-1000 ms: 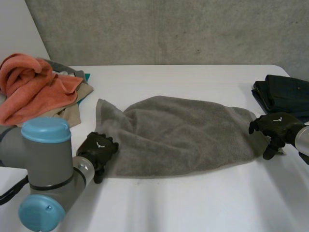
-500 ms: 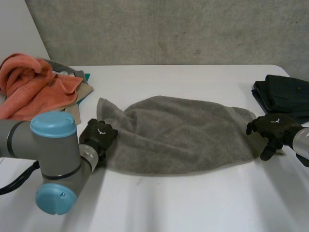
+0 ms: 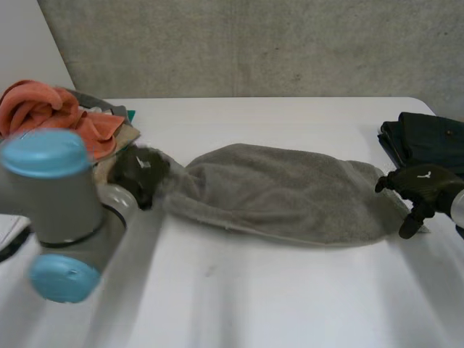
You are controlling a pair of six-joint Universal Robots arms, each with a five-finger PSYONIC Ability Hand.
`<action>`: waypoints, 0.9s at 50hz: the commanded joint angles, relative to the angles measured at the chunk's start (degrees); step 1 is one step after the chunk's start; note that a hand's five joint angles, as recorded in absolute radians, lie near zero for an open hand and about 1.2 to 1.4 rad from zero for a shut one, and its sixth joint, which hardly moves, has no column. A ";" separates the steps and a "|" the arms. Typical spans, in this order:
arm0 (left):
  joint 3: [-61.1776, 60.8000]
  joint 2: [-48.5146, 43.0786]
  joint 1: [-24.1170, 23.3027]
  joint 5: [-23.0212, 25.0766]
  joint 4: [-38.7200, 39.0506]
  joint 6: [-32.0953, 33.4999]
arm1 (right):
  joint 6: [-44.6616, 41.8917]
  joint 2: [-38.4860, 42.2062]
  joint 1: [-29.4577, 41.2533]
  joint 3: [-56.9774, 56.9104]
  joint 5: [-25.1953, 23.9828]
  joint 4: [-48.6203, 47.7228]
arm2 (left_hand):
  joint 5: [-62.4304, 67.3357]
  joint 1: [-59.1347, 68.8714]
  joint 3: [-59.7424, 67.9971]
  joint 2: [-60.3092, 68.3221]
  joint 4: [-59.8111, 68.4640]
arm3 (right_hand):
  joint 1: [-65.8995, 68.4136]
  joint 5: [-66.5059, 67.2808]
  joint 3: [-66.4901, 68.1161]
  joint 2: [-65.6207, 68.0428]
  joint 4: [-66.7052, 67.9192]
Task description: Fold the laundry.
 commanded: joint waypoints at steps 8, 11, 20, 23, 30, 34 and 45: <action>13.24 25.23 -2.87 4.91 -15.84 -19.48 | 8.26 -3.10 3.82 -0.24 -1.00 12.45 | 13.66 14.17 12.24 11.72 11.65 | -0.98 0.41 -1.26 -0.97 -0.46; 19.46 24.79 -5.24 4.48 -20.75 -21.32 | 15.45 -2.92 6.89 2.47 -0.47 8.77 | 13.66 14.17 12.24 11.72 11.65 | -1.32 0.07 -1.60 -1.31 -0.80; 33.19 20.93 -11.05 0.35 -28.77 -22.12 | 35.06 -0.65 17.52 7.32 7.77 -9.42 | 13.66 14.17 12.24 11.72 11.65 | -1.99 -0.60 -2.27 -1.98 -1.48; 36.10 19.78 -12.37 -1.15 -29.12 -21.95 | 37.89 0.68 21.05 7.58 13.40 -11.99 | 13.66 14.17 12.24 11.72 11.65 | -0.99 0.40 -1.26 -0.97 -0.47; 40.32 18.46 -14.74 -3.52 -31.23 -21.33 | 41.06 2.88 27.91 7.15 23.69 -13.84 | 13.66 14.17 12.24 11.72 11.65 | -1.99 -0.60 -2.27 -1.98 -1.47; 41.38 18.46 -15.89 -4.05 -31.50 -21.15 | 42.73 3.84 31.42 6.88 27.12 -15.33 | 13.66 14.17 12.24 11.72 11.65 | 1.35 2.74 1.07 1.36 1.87; 38.92 19.78 -12.11 -5.81 -31.50 -22.38 | 42.91 1.05 24.50 4.33 32.58 -20.87 | 13.66 14.17 12.24 11.72 11.65 | 55.39 56.78 55.11 55.40 55.91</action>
